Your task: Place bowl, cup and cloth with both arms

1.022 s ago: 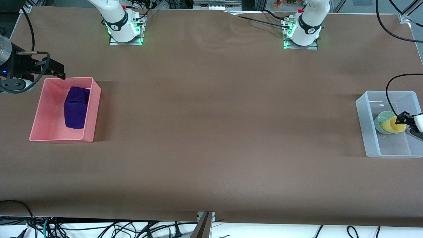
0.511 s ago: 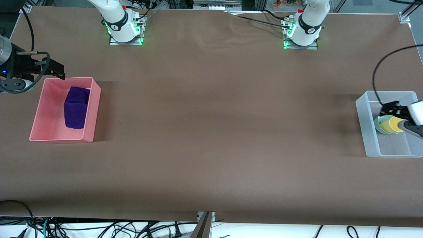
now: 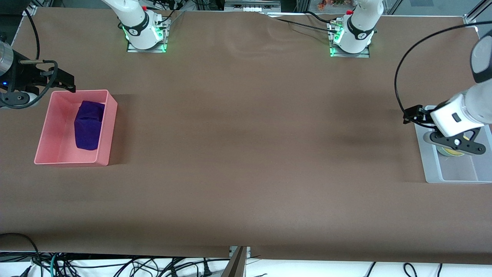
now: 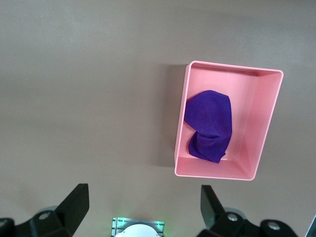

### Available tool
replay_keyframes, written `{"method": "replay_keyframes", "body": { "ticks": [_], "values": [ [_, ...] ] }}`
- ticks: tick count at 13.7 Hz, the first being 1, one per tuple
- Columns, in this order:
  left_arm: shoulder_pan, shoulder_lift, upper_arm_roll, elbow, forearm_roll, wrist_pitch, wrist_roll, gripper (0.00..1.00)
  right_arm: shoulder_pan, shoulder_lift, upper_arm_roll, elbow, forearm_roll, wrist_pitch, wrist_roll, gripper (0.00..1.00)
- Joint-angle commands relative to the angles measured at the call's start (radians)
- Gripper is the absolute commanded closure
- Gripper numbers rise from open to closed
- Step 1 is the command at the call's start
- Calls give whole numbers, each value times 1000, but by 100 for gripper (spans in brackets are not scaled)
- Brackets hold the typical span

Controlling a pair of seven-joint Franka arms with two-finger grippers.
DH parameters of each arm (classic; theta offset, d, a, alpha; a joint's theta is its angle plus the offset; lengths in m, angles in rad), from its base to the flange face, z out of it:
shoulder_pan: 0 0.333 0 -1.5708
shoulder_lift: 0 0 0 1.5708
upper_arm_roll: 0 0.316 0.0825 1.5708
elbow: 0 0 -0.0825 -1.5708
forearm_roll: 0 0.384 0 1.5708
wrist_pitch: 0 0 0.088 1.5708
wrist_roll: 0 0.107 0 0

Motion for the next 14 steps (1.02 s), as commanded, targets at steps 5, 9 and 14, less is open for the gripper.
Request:
{"method": "replay_keyframes", "body": {
  "ticks": [5,9,14],
  "values": [
    [-359,-274,408,-310,-209,233,-216,0,-12,6,-2,18,-8,-4,10,0],
    [-377,-323,408,-360,-173,233,-235,0,-12,7,-3,18,-8,-4,10,0],
    [-388,-323,413,-359,-176,233,-235,0,-12,6,-3,18,-6,-4,10,0]
  ]
}}
